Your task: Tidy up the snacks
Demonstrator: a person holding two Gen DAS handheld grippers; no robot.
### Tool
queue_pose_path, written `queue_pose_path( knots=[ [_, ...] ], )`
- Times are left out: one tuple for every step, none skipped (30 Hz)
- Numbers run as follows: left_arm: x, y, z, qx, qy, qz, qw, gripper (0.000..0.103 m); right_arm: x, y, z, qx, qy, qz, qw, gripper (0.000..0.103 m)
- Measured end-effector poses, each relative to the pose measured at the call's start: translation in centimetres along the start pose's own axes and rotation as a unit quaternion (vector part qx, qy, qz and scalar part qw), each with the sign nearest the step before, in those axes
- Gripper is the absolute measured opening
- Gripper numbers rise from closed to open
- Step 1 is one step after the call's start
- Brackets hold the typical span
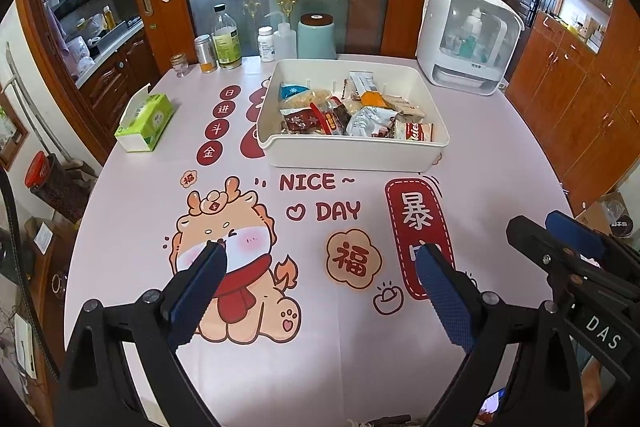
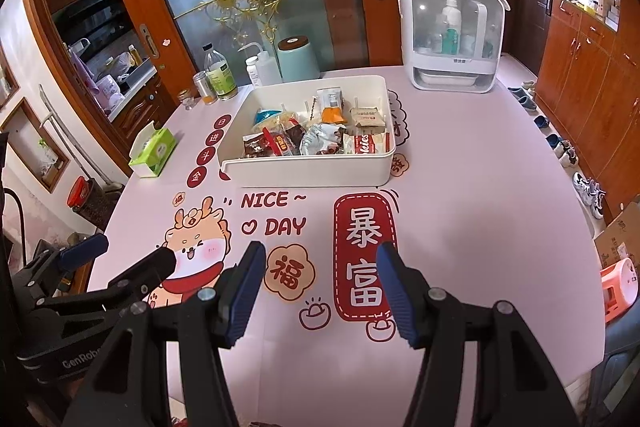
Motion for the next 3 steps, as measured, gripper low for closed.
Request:
queue_pose_path(
  knots=[
    [0.05,-0.02,-0.09,-0.001,-0.001,-0.001,1.0000,0.095,-0.01,-0.01,-0.01,0.000,0.000,0.000,1.000,0.058],
    [0.08,-0.01,-0.06,-0.001,-0.001,0.000,1.0000,0.095,-0.13,-0.06,-0.10,0.000,0.000,0.000,1.000,0.058],
    [-0.01,-0.06,-0.04,-0.002,-0.002,-0.001,1.0000,0.095,-0.03,-0.03,-0.02,-0.001,0.000,0.000,1.000,0.058]
  ],
)
Point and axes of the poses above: each gripper's, at about its wrist camera, not at the fingertips, and y roughly against the way its jaws point, z to its right, x to its top, the point moved 3 cm from there along -y, roughly the way its jaws point, and after that the axes turned 6 degrees about -z, right-handed, at the moved point
